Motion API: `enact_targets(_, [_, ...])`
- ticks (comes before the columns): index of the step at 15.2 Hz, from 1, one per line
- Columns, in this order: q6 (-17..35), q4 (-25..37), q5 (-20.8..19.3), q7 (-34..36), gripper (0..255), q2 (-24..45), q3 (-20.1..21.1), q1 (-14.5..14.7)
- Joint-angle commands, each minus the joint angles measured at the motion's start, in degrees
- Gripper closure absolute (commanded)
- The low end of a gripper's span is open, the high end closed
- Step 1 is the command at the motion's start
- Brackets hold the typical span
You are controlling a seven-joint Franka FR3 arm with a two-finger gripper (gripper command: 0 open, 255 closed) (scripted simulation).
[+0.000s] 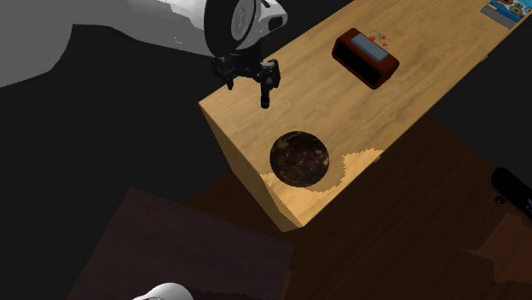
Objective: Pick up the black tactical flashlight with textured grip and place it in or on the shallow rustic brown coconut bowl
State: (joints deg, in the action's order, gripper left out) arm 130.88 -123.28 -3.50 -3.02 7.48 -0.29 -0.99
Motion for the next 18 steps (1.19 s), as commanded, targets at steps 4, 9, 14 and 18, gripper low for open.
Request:
enact_targets(4, [1.9, 9.5, 1.2, -0.4, 0, 11.4, 0.2, -0.2])
enact_targets(9, [2.2, 20.7, 2.2, -0.7, 0, 23.0, 0.5, -0.6])
enact_targets(14, [2.6, 27.3, 2.6, -0.9, 0, 30.1, 0.7, -0.8])
enact_targets(18, [4.6, 27.4, 2.6, -0.9, 0, 32.2, 0.7, -0.8])
